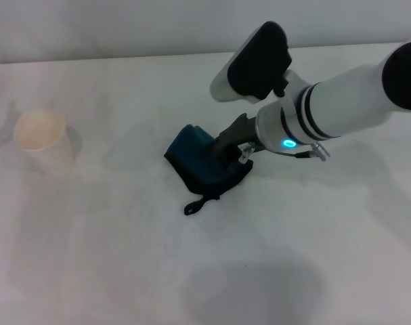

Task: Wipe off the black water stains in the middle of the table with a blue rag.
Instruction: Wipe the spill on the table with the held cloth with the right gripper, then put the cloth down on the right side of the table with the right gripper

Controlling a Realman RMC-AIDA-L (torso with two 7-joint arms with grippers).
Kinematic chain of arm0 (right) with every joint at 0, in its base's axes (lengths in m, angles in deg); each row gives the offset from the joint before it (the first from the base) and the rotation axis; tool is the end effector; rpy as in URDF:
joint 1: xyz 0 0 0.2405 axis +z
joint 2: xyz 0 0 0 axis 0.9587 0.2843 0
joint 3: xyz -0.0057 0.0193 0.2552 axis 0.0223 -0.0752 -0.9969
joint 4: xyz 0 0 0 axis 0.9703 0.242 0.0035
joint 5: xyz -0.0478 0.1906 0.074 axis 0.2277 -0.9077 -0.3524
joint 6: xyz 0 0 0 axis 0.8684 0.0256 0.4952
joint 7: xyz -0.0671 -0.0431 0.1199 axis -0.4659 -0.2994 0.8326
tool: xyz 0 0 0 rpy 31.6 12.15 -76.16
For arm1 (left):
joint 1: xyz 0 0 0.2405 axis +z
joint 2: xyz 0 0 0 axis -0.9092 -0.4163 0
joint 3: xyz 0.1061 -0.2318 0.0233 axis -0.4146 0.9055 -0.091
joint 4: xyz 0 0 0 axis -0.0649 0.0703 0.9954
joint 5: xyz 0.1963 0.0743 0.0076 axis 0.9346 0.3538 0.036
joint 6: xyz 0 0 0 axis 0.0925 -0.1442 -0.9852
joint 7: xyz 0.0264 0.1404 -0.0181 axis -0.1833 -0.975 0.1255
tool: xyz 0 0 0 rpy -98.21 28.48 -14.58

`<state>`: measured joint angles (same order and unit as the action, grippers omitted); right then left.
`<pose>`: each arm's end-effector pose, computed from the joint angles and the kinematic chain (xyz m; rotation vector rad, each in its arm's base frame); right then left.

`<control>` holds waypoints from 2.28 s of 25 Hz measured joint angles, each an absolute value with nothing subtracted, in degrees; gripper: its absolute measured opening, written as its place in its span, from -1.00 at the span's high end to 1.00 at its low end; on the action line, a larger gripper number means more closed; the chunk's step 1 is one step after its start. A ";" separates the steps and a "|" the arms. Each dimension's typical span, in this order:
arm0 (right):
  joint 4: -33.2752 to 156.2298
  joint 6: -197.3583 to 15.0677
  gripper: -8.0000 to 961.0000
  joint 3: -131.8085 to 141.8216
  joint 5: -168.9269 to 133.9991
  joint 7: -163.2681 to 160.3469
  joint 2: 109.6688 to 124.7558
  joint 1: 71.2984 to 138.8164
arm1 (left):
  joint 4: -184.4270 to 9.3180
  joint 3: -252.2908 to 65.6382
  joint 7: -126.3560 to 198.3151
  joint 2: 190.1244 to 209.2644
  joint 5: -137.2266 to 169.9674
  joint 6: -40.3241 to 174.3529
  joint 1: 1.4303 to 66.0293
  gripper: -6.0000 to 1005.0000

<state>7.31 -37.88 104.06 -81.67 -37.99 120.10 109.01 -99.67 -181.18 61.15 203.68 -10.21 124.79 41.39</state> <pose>0.1878 0.3759 -0.0921 -2.5789 0.7068 -0.1711 -0.3240 0.3507 0.0257 -1.4290 -0.6761 -0.9543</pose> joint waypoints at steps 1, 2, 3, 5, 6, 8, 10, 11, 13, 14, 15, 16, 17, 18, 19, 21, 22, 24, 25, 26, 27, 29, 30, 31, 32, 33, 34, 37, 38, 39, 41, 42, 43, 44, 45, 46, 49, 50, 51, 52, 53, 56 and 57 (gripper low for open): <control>7.30 -37.76 0.87 103.49 -81.61 -37.99 120.09 108.88 | -99.67 -181.16 61.51 203.66 -10.21 124.79 41.38 -0.74; 6.88 -37.28 0.86 103.17 -81.70 -37.99 120.11 108.69 | -99.67 -181.12 62.10 203.59 -10.21 124.79 41.37 -0.74; 6.88 -37.28 0.86 103.17 -81.70 -37.99 120.11 108.69 | -99.67 -181.12 62.10 203.59 -10.21 124.79 41.37 -0.74; 6.50 -36.50 0.86 103.79 -82.53 -38.04 120.33 108.63 | -99.67 -181.11 62.20 203.53 -10.21 124.79 41.33 -0.74; 6.01 -35.56 0.86 105.62 -84.34 -38.25 120.49 108.64 | -99.67 -181.10 62.21 203.53 -10.20 124.80 41.22 -0.74; 5.48 -35.04 0.86 107.00 -85.39 -38.30 120.49 108.70 | -99.67 -181.10 62.22 203.58 -10.20 124.80 40.99 -0.74; 3.87 -34.09 0.85 109.18 -86.81 -38.29 120.48 108.80 | -99.67 -181.10 62.23 203.62 -10.20 124.80 40.90 -0.74; 3.06 -33.65 0.85 109.84 -87.27 -38.29 120.50 108.75 | -99.67 -181.10 62.23 203.62 -10.21 124.80 40.90 -0.74; 1.16 -33.02 0.85 110.78 -87.79 -38.24 120.54 108.25 | -99.67 -181.10 62.24 203.58 -10.54 124.79 40.85 -0.74; 0.33 -32.76 0.85 111.11 -87.89 -38.17 120.53 108.01 | -99.67 -181.10 62.24 203.57 -10.75 124.79 40.83 -0.74; -0.18 -32.70 0.85 111.19 -87.87 -38.06 120.48 107.86 | -99.67 -181.11 62.25 203.56 -10.93 124.79 40.82 -0.74; -0.36 -32.66 0.85 111.18 -87.79 -38.02 120.48 107.75 | -99.67 -181.10 62.25 203.54 -11.00 124.79 40.82 -0.74; -0.27 -32.71 0.85 110.95 -87.62 -38.02 120.42 107.59 | -99.67 -181.10 62.26 203.49 -11.10 124.79 40.84 -0.74; 0.19 -32.95 0.84 110.44 -87.41 -38.02 120.34 107.45 | -99.67 -181.11 62.26 203.47 -11.11 124.79 40.85 -0.74; 0.89 -33.18 0.84 109.64 -87.16 -38.02 120.26 107.25 | -99.67 -181.11 62.27 203.44 -11.13 124.79 40.85 -0.74; 2.62 -33.54 0.84 107.21 -85.99 -38.00 120.13 106.69 | -99.67 -181.11 62.27 203.43 -11.15 124.80 40.85 -0.74; 3.21 -33.68 0.84 105.99 -85.08 -37.93 120.12 106.32 | -99.67 -181.10 62.28 203.43 -11.16 124.79 40.86 -0.74; 3.84 -34.43 0.84 103.04 -81.72 -37.05 120.16 105.05 | -99.67 -181.11 62.28 203.43 -11.18 124.79 40.87 -0.74; 3.94 -34.94 0.84 102.07 -80.18 -36.46 120.15 104.53 | -99.67 -181.10 62.29 203.43 -11.18 124.79 40.87 -0.74; 4.00 -35.47 0.84 101.29 -78.80 -35.73 120.15 104.14 | -99.67 -181.10 62.29 203.43 -11.18 124.79 40.88 -0.74; 4.05 -36.03 0.83 100.46 -77.19 -34.93 120.12 103.74 | -99.67 -181.11 62.29 203.43 -11.18 124.80 40.91 -0.74; 4.05 -36.83 0.83 99.50 -74.30 -33.55 120.10 103.43 | -99.67 -181.11 62.29 203.43 -11.18 124.81 41.02 -0.74; 4.05 -37.08 0.83 99.03 -72.66 -32.58 120.10 103.37 | -99.67 -181.10 62.29 203.43 -11.18 124.84 41.08 -0.74; 4.00 -37.30 0.83 98.64 -70.75 -31.28 120.10 103.34 | -99.67 -181.10 62.29 203.43 -11.18 124.84 41.08 -0.74; 3.70 -37.36 0.83 97.93 -67.09 -28.73 120.05 103.33 | -99.67 -181.11 62.29 203.44 -11.18 124.85 41.09 -0.74; 3.70 -37.36 0.83 97.93 -67.09 -28.73 120.05 103.33 | -99.67 -181.11 62.29 203.44 -11.18 124.85 41.09 -0.74; 3.37 -37.35 0.83 97.24 -65.13 -27.15 120.01 103.33 | -99.67 -181.11 62.29 203.46 -11.18 124.86 41.09 -0.74; 2.83 -37.33 0.82 96.35 -64.63 -26.69 120.00 103.21 | -99.67 -181.11 62.29 203.49 -11.18 124.88 41.20 -0.74; 2.08 -37.21 0.82 94.93 -64.81 -26.48 120.00 102.89 | -99.67 -181.11 62.29 203.49 -11.18 124.88 41.25 -0.74; 2.08 -37.21 0.82 94.93 -64.81 -26.48 120.00 102.89 | -99.67 -181.10 62.29 203.50 -11.18 124.88 41.30 -0.74; 0.60 -36.24 0.82 92.62 -64.93 -25.10 119.99 102.25 | -99.67 -181.10 62.29 203.51 -11.17 124.88 41.33 -0.74; 0.02 -35.60 0.82 91.84 -64.81 -24.36 119.94 101.95 | -99.67 -181.11 62.29 203.52 -11.17 124.89 41.33 -0.74; -0.86 -34.48 0.81 90.72 -64.56 -23.38 119.85 101.52 | -99.67 -181.10 62.29 203.51 -11.17 124.89 41.33 -0.74; -1.32 -33.33 0.81 89.77 -64.27 -22.74 119.80 101.15 | -99.67 -181.11 62.29 203.50 -11.18 124.89 41.33 -0.74; -1.77 -32.27 0.81 88.62 -64.13 -22.46 119.77 100.77 | -99.67 -181.11 62.29 203.48 -11.19 124.89 41.33 -0.74; -2.21 -31.04 0.81 87.26 -63.98 -22.25 119.76 100.23 | -99.67 -181.10 62.29 203.47 -11.23 124.89 41.32 -0.74; -3.33 -29.10 0.81 84.52 -64.03 -21.49 119.79 98.29 | -99.67 -181.10 62.29 203.44 -11.34 124.88 41.20 -0.74; -3.55 -29.03 0.81 84.08 -64.11 -21.10 119.79 97.84 | -99.67 -181.11 62.29 203.43 -11.34 124.88 41.15 -0.74; -3.74 -29.02 0.81 83.72 -64.16 -20.54 119.80 97.39 | -99.67 -181.10 62.29 203.43 -11.35 124.88 41.09 -0.74; -3.93 -29.17 0.80 83.43 -64.20 -19.90 119.78 97.05 | -99.67 -181.10 62.29 203.42 -11.36 124.88 41.01 -0.74; -3.98 -29.31 0.80 83.32 -64.20 -19.56 119.76 96.91 | -99.67 -181.11 62.29 203.39 -11.36 124.88 40.93 -0.74; -3.92 -29.98 0.80 83.19 -64.23 -18.98 119.71 96.74 | -99.67 -181.11 62.29 203.34 -11.64 124.87 40.62 -0.74; -3.67 -30.10 0.80 83.18 -64.25 -18.99 119.71 96.77 | -99.67 -181.11 62.29 203.34 -12.04 124.88 40.49 -0.74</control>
